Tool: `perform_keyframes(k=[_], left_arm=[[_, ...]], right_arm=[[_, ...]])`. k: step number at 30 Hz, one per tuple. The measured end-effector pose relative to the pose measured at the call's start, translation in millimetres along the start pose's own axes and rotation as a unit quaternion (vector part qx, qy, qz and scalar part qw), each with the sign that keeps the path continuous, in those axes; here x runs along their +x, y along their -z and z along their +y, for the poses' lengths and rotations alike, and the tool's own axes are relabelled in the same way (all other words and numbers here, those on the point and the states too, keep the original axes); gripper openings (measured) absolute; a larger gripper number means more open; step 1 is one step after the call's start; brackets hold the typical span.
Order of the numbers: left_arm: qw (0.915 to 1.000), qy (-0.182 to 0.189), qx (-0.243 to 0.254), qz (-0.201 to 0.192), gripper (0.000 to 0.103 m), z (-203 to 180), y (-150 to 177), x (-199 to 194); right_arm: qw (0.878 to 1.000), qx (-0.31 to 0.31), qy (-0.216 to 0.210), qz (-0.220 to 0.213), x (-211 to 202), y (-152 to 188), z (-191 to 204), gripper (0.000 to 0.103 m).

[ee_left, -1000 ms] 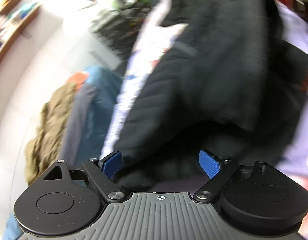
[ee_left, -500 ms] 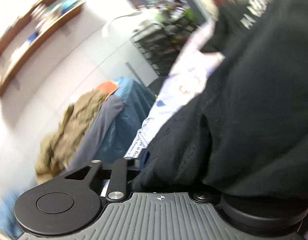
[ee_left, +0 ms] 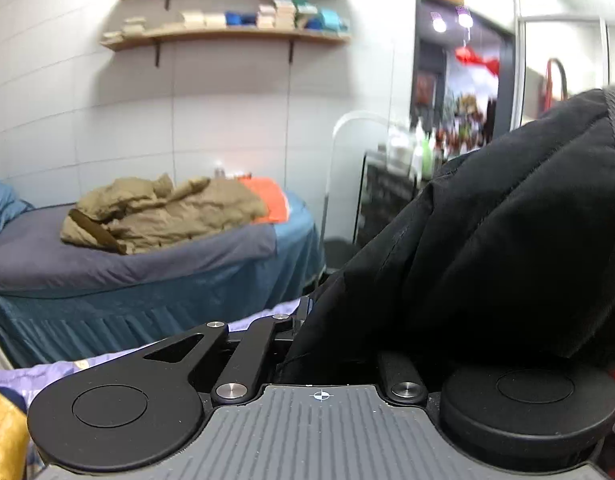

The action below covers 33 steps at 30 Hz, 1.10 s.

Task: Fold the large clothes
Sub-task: 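Lift the jacket high with both grippers and shake it out, then lay the jacket flat on the sheet and open both grippers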

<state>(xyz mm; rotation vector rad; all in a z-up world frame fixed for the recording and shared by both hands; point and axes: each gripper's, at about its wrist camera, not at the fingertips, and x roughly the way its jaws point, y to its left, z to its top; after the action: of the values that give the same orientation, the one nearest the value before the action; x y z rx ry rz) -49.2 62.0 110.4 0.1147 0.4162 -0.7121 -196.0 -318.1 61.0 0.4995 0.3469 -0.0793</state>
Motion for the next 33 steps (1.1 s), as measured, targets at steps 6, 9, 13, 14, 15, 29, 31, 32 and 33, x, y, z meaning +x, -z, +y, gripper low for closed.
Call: perform_keyframes(k=[6,9,13,14,15,29,31,32,33], left_arm=[[0.9995,-0.017,-0.016,-0.019,0.042,-15,-19,-104],[0.997,-0.016,-0.062,-0.043,0.042,-7,-41,-148],[0.9939,-0.034,-0.06,-0.086,0.043,-10,-76,-210],[0.9928,-0.035,-0.058,-0.099,0.043,-10,-85,-218],[0.9916,-0.033,-0.056,-0.112,0.043,-10,-93,-225],[0.995,-0.07,-0.071,-0.012,0.045,58,-58,5],[0.9922,-0.087,-0.083,0.032,0.056,63,-36,58],[0.9908,-0.096,-0.076,0.058,0.074,62,-22,85],[0.9885,-0.103,-0.073,0.083,0.081,60,-8,102]], right_arm=[[0.985,-0.083,-0.146,-0.032,-72,-37,21,0.02],[0.97,-0.106,-0.214,-0.04,-99,-55,36,0.02],[0.939,-0.099,-0.323,-0.063,-126,-89,54,0.02],[0.93,-0.087,-0.35,-0.072,-132,-98,58,0.019],[0.921,-0.074,-0.374,-0.085,-135,-107,61,0.019],[0.986,-0.063,-0.153,-0.028,45,-130,85,0.022],[0.996,-0.044,-0.077,0.021,103,-106,72,0.024],[0.998,-0.02,-0.039,0.042,128,-92,63,0.028],[0.998,0.001,0.001,0.058,148,-76,54,0.049]])
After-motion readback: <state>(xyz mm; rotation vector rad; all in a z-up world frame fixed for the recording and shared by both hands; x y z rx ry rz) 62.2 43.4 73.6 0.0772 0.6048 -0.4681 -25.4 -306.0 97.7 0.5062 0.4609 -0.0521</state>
